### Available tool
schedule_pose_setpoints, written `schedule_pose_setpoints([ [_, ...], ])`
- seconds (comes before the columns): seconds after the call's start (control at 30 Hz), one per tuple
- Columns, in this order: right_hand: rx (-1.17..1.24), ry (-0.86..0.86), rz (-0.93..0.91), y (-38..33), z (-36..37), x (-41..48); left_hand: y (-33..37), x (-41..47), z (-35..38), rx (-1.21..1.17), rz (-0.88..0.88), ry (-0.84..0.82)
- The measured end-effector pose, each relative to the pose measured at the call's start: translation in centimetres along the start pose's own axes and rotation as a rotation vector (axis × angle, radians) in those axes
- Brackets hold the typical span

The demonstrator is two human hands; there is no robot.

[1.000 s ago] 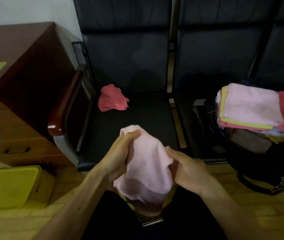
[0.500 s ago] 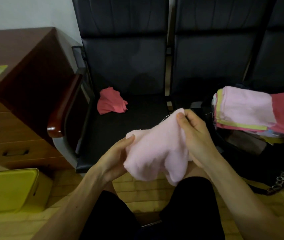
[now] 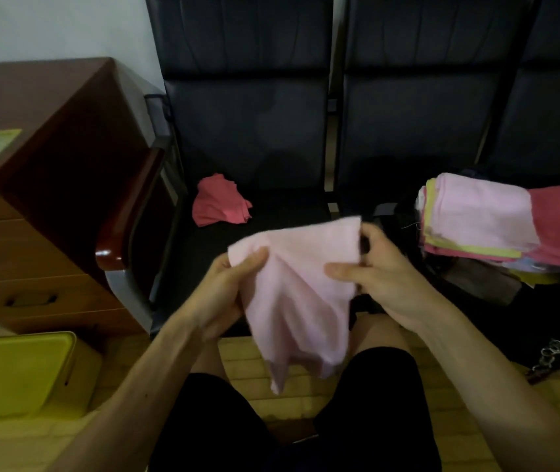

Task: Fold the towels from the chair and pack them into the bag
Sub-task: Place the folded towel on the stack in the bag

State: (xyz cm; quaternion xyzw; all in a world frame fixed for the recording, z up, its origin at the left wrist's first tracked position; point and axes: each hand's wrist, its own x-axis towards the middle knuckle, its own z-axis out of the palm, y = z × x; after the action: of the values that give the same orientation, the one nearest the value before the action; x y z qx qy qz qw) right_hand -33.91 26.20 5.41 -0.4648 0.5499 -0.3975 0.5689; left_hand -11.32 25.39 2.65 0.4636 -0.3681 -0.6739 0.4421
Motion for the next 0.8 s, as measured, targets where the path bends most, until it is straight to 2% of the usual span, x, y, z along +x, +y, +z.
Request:
schedule_pose_setpoints([
  [0.03,-0.047,0.005,0.054,0.2,0.1,0.2,0.9,0.1,-0.1,0.044,0.02,0.053],
  [0.1,0.014,0.09,0.064,-0.2,-0.5,0.6,2.2,0.5,0.0,0.188,0.006,0.104],
  [0.2,0.09,0.111,-0.085,-1.6,-0.9,1.0,3.0,0.8,-0.1,0.266,-0.001,0.179],
  [0.27,0.02,0.067,-0.185,-2.4,-0.5,1.0,3.8,0.9,-0.1,0.261,0.035,0.235],
  [0.5,-0.12,0.016,-0.361,-5.3,0.6,0.9,7.2,1.4,-1.2,0.281,0.178,0.386],
  [0.57,-0.198,0.066,-0.42,-6.0,0.7,0.8,8.3,1.2,-1.4,0.287,0.254,0.39],
  [0.7,-0.333,0.19,-0.528,-6.6,0.5,0.6,9.9,0.6,-1.2,0.497,0.415,0.284],
  [0.8,-0.427,0.223,-0.538,-6.4,0.1,0.5,10.0,0.8,-1.1,0.609,0.509,0.295],
])
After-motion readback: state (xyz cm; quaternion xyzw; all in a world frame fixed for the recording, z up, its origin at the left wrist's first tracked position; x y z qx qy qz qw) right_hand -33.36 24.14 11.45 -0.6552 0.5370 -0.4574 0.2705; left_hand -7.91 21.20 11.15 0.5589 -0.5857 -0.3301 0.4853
